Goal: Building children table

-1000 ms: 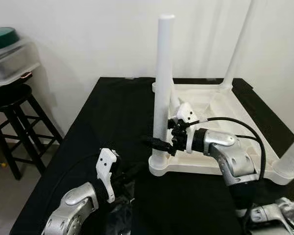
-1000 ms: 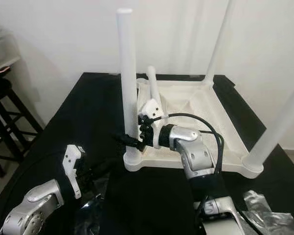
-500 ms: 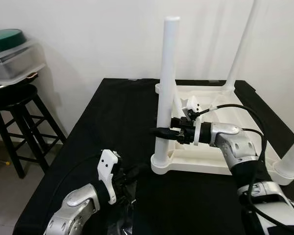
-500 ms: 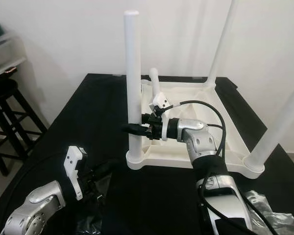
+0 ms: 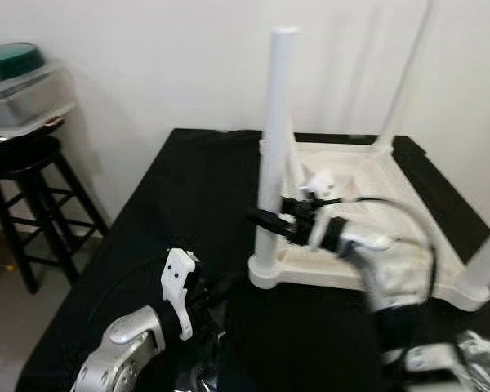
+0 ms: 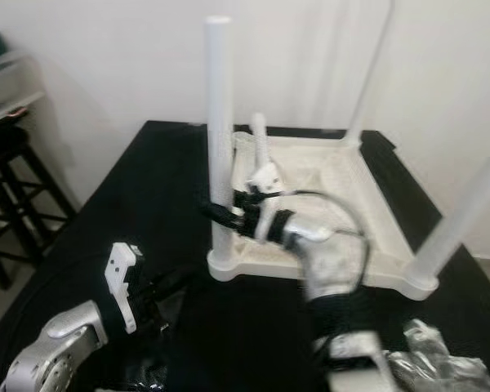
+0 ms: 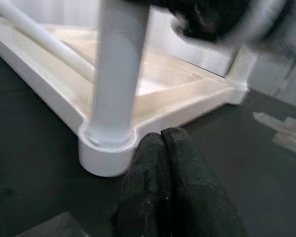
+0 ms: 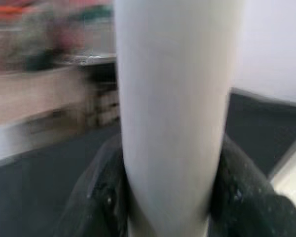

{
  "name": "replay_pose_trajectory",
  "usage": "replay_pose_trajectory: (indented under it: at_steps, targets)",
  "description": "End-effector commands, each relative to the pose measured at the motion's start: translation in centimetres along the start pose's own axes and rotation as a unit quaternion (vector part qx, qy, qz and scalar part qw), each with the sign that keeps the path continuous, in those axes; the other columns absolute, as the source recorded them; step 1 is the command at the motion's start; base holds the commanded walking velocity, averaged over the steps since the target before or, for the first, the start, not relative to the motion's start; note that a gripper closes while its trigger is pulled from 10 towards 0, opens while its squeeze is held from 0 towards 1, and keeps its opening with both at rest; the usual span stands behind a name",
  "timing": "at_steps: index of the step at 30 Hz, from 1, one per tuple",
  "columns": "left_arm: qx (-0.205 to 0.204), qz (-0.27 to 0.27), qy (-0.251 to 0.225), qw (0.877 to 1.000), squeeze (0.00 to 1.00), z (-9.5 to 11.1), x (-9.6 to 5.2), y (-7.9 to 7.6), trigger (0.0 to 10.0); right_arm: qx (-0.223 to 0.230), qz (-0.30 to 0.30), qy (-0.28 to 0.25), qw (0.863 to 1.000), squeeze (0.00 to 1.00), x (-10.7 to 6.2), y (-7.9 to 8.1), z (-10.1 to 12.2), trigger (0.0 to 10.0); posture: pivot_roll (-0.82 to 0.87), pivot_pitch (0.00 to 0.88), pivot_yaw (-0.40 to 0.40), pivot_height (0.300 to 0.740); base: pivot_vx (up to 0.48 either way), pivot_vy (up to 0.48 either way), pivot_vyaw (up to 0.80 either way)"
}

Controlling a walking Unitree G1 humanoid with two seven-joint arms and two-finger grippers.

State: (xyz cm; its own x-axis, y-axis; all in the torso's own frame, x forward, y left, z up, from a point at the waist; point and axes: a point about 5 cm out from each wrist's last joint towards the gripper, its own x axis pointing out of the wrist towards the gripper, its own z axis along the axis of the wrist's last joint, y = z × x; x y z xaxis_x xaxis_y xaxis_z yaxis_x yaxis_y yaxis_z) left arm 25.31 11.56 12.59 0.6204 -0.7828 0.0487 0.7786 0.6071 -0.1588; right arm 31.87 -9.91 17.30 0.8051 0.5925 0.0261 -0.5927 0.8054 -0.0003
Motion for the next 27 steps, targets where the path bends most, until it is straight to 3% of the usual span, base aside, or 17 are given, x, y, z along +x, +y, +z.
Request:
replay_pose_trajectory:
  at_steps: [1, 7, 11, 12, 13, 14, 19, 25, 27]
  targets:
    - [0.002, 0.004, 0.002, 1.0, 0.0, -0.1, -0.2, 0.2, 10.0, 0.01, -0.077, 0.099, 0.992, 0.0, -1.1, 3.1, -3.7, 0.0, -0.08, 0.0, -0.007, 0.74, 0.0, 0.0, 0.0]
    - [-0.001, 0.008, 0.0, 1.0, 0.0, -0.1, -0.2, 0.3, 10.0, 0.013, -0.094, 0.095, 0.991, 0.0, -0.7, 1.8, -3.6, 0.0, -0.06, 0.0, -0.022, 0.74, 0.0, 0.0, 0.0]
    - [0.001, 0.013, -0.002, 1.0, 0.0, -0.1, -0.2, 0.4, 10.0, 0.019, -0.098, 0.096, 0.99, 0.0, -0.8, 1.7, -3.7, 0.0, -0.06, 0.0, -0.023, 0.74, 0.0, 0.0, 0.0]
    - [0.0, 0.012, -0.002, 1.0, 0.0, -0.1, -0.1, 0.4, 10.0, 0.024, -0.105, 0.098, 0.989, 0.01, -0.9, 1.8, -3.6, 6.8, -0.06, 0.0, -0.025, 0.74, 0.0, 0.0, 0.0]
    - [0.0, 0.012, -0.002, 1.0, 0.0, -0.1, -0.1, 0.4, 10.0, 0.024, -0.105, 0.098, 0.989, 0.01, -0.9, 1.8, -3.6, 6.8, -0.06, 0.0, -0.025, 0.74, 0.0, 0.0, 0.0]
    - [0.001, 0.011, 0.0, 1.0, 0.0, -0.1, -0.1, 0.4, 10.0, 0.036, -0.102, 0.093, 0.99, 1.0, -0.9, 1.9, -3.5, 10.0, -0.06, 0.0, -0.021, 0.74, 0.0, 0.0, 0.0]
    - [-0.001, 0.029, -0.001, 1.0, 0.0, 0.2, -0.2, 0.9, 10.0, 0.065, -0.095, 0.061, 0.991, 1.0, -1.3, 3.2, -2.2, 10.0, -0.08, 0.0, -0.004, 0.74, 0.0, 0.0, 0.0]
    - [-0.002, 0.056, -0.009, 0.998, 0.0, 0.6, -0.3, 1.3, 10.0, 0.059, -0.076, 0.048, 0.994, 1.0, -1.8, 3.3, -1.8, 10.0, -0.1, 0.0, 0.004, 0.74, 0.0, 0.0, 0.0]
    - [-0.007, 0.1, -0.019, 0.995, 0.0, 1.2, -1.0, 1.8, 10.0, 0.045, -0.058, 0.042, 0.996, 1.0, -3.7, 2.4, -1.8, 10.0, -0.1, 0.0, 0.012, 0.74, 0.0, 0.0, 0.0]
